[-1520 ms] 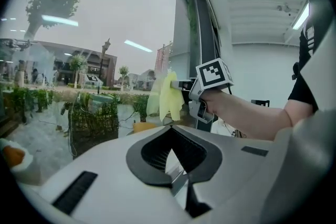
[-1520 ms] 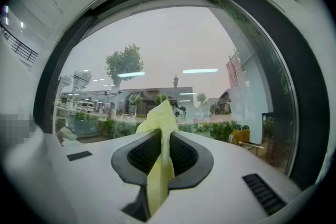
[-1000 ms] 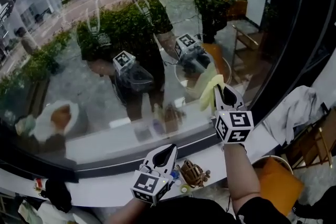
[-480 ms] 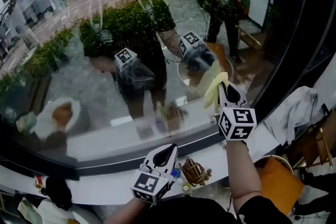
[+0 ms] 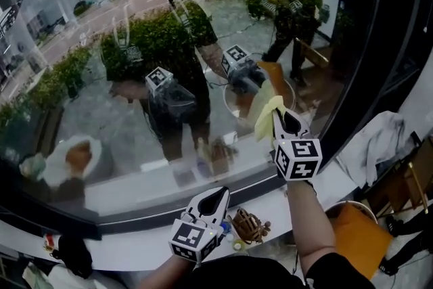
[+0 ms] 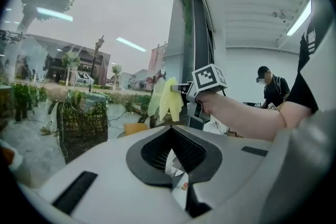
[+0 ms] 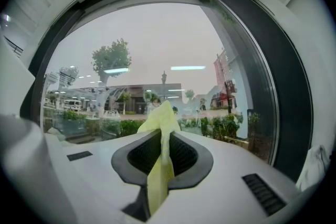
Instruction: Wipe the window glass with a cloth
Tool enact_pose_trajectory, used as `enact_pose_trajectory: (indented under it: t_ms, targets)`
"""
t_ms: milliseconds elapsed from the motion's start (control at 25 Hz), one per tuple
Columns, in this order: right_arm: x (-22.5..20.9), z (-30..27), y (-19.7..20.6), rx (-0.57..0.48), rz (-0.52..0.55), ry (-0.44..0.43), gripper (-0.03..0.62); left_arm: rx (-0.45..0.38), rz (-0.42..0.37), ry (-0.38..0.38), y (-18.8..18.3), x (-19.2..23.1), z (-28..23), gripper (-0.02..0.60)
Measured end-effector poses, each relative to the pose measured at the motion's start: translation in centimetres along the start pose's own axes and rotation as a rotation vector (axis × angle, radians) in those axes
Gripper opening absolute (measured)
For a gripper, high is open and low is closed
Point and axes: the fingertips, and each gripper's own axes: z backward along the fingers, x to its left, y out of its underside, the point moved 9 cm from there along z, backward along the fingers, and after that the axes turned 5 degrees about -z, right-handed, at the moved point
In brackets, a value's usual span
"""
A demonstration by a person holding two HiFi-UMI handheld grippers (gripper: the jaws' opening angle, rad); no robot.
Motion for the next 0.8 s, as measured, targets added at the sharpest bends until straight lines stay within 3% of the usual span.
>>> enact_pose_trajectory:
  t_ms: [480, 800]
  targets:
    - [-0.1, 3.2, -5.0, -0.109, 0.029, 0.025, 0.052, -0.078, -0.016, 0.072, -3.6, -0.5, -1.3, 0.008]
    - [0.1, 2.0, -8.2, -0.166, 0.039, 0.014, 0.052, -0.154, -0.015, 0.074, -7.0, 0.1, -2.3, 0.008]
